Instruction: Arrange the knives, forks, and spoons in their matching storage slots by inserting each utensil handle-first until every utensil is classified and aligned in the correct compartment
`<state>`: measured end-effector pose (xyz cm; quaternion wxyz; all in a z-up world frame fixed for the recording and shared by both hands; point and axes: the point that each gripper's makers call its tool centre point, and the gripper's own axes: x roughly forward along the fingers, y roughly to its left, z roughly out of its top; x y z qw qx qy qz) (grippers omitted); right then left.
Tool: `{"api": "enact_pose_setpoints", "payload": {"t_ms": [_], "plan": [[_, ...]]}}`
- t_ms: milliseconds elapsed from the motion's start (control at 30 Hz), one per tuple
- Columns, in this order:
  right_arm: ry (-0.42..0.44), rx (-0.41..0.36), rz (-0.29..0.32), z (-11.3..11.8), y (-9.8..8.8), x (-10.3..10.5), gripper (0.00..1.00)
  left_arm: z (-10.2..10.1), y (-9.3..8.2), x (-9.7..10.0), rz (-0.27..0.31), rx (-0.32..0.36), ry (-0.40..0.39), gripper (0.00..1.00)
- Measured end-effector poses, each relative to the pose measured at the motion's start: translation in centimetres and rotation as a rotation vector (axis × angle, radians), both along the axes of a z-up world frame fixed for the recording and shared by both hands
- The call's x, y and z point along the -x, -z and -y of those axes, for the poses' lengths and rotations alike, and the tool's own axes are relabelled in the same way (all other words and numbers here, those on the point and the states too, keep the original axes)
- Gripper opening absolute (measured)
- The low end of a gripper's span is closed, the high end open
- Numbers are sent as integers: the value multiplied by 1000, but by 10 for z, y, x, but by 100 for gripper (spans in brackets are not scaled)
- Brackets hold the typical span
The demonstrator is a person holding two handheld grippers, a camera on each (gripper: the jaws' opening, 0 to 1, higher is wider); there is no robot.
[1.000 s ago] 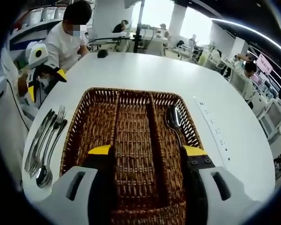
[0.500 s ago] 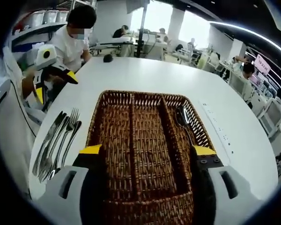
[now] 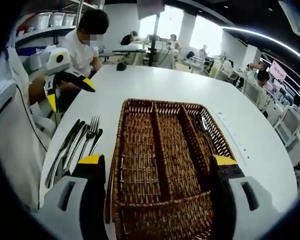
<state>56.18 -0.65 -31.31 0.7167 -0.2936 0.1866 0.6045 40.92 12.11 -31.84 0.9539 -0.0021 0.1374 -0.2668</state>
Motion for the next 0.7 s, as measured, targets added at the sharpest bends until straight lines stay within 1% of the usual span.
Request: {"api": "enact_pose_setpoints", "payload": {"t_ms": [33,100,233,300,533,700], "plan": [[2,-3,3,1,0,1,90,0,0,0,2,0,0,70],[9,-15,-12,4,0,8,92,0,0,1,2,-1,0,71],[21,-13,-1,15,2,19,93,4,2,2,2,-3,6,71],[23,-27,0,19,0,23,94,6,2,3,2,-3,12,71],[33,-32,14,28,-2,32,96,14,-2,4,10,-9,27,71],[35,-40,17,32,-3,40,98,17,-3,5,13,-13,31,71]]}}
